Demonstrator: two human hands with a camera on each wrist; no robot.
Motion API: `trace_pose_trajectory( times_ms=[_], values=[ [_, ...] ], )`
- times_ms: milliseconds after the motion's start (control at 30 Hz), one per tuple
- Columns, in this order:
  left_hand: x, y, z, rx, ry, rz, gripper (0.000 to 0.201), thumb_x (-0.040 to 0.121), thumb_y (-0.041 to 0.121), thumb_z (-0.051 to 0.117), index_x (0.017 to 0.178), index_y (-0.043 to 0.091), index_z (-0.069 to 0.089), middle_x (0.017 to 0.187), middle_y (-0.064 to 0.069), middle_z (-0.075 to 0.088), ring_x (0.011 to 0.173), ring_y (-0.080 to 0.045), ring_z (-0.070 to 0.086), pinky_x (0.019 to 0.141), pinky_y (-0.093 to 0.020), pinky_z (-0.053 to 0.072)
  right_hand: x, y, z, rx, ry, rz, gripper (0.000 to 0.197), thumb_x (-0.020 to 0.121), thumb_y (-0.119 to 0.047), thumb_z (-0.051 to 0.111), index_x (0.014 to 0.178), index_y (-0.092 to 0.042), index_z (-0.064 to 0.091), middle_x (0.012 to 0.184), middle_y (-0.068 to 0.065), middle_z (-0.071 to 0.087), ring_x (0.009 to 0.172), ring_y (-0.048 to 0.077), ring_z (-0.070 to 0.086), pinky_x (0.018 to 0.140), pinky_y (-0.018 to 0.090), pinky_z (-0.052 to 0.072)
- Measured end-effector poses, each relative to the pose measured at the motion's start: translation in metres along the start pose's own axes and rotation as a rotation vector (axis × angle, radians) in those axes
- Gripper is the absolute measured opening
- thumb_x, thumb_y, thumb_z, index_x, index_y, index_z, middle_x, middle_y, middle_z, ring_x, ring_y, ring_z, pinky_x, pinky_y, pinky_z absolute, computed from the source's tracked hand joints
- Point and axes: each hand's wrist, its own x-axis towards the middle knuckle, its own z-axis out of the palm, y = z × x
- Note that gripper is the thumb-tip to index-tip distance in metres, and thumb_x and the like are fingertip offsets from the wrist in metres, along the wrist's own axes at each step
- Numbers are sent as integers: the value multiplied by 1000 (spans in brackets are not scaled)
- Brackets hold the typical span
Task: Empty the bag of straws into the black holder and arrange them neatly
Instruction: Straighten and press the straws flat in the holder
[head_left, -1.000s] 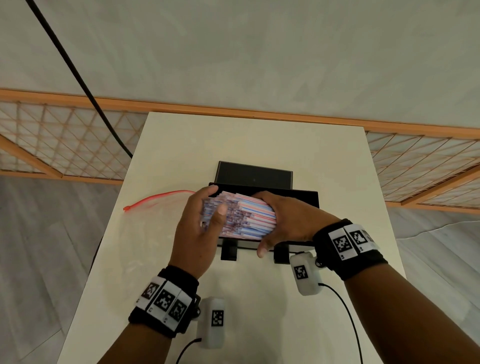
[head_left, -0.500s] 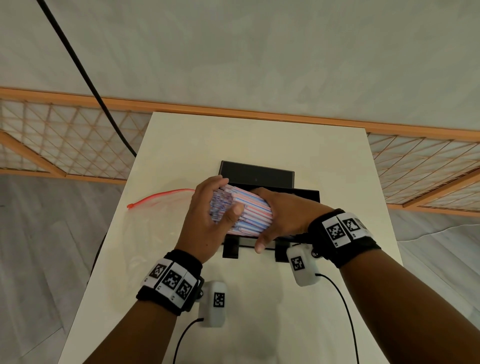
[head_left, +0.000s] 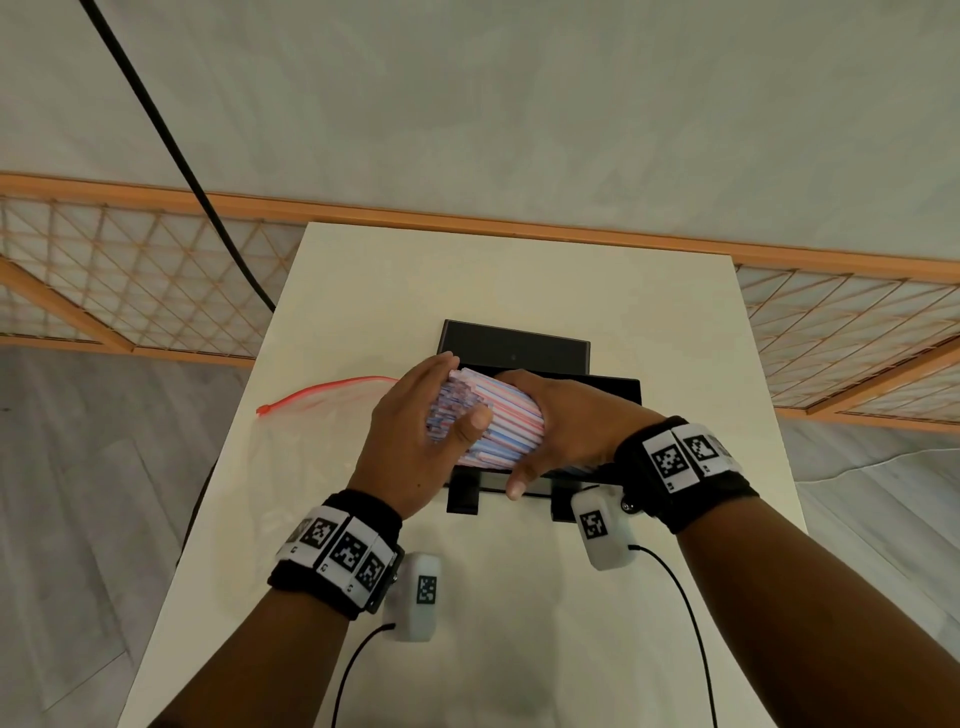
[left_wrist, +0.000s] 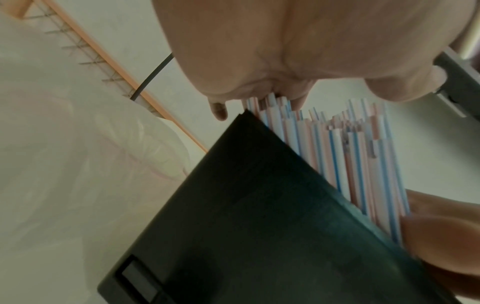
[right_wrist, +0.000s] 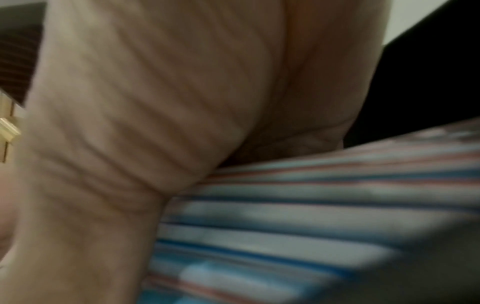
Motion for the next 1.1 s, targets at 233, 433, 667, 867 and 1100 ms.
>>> trace_pose_trajectory(
  times_ms=[233, 433, 667, 867, 1100],
  values=[
    [3, 8, -4, 24, -36, -51, 112, 65, 97, 34, 147, 21, 40, 151, 3, 46, 130, -16, 53, 106, -40, 51, 1, -6, -2, -160, 31, -1, 110, 48, -61, 92, 140, -39, 37, 124, -12, 60, 108, 11, 59, 100, 40, 53],
    [2, 12, 2, 43, 20, -84, 119, 61, 97, 38, 147, 15, 41, 159, 5, 28, 138, -14, 43, 109, -34, 48, -2, -6, 3, -164, 98, -11, 102, 47, -63, 91, 133, -39, 43, 118, -14, 61, 103, 10, 61, 93, 39, 55],
    [-9, 17, 10, -65, 170, -97, 107, 64, 84, 55, 147, 19, 38, 142, 3, 46, 118, -5, 51, 90, -3, 40, -20, -2, 14, -288, 267, -28, 117, 48, -72, 85, 147, -32, 37, 136, -9, 52, 118, 14, 56, 99, 40, 51],
    [-7, 12, 13, -67, 152, -143, 118, 59, 91, 53, 153, 23, 30, 162, 4, 27, 143, -15, 38, 112, -38, 45, -15, -2, 20, -190, 252, -23, 117, 51, -65, 89, 149, -31, 35, 135, -7, 51, 120, 14, 52, 104, 41, 48],
    [-7, 13, 10, -75, 148, -143, 103, 67, 80, 60, 148, 21, 37, 143, 3, 52, 122, -13, 57, 101, -28, 53, -11, -3, 20, -142, 238, -37, 114, 53, -60, 92, 148, -32, 35, 132, -7, 53, 114, 11, 54, 103, 39, 50]
  ],
)
